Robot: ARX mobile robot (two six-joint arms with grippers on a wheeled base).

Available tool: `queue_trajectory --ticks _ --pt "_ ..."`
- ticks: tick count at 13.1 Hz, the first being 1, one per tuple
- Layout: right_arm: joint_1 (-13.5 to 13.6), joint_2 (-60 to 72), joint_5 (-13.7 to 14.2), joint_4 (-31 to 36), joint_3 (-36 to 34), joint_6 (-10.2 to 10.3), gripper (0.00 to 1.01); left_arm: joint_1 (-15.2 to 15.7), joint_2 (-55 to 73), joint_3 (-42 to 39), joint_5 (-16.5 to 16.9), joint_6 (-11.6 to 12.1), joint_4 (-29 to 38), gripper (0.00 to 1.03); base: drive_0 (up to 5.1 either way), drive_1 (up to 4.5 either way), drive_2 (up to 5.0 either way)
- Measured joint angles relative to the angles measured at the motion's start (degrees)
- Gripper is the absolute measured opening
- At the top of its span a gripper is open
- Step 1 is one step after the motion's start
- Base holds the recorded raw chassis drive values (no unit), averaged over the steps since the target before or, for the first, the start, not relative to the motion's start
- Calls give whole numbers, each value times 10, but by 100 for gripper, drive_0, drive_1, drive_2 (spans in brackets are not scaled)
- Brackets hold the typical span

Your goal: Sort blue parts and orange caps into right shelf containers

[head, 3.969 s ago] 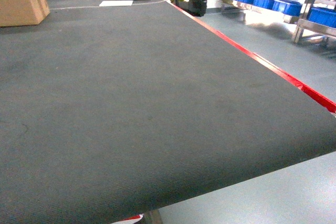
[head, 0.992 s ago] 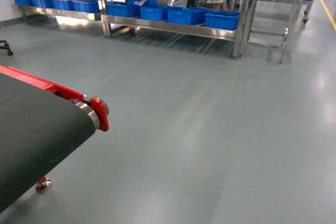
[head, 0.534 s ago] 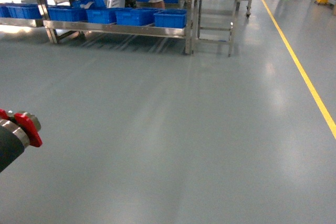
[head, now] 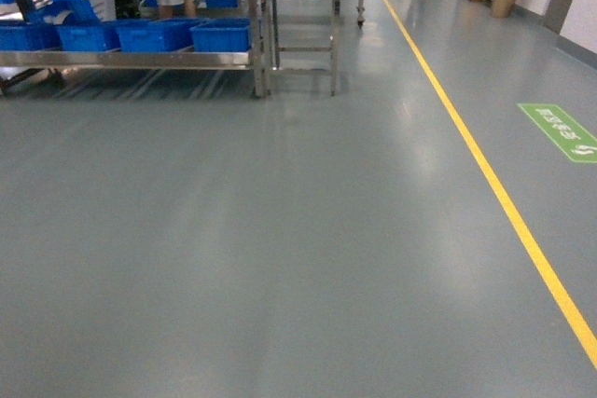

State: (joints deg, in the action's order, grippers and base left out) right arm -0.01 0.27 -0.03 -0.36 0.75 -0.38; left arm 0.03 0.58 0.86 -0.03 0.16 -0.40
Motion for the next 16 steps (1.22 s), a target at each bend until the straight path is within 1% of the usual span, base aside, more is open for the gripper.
queue_trajectory --ticks 2,16 --pt "0 0 0 0 0 0 45 -1 0 0 1 0 0 44 -101 -101 -101" --pt "0 0 0 0 0 0 45 -1 0 0 0 0 0 44 -4 414 -422"
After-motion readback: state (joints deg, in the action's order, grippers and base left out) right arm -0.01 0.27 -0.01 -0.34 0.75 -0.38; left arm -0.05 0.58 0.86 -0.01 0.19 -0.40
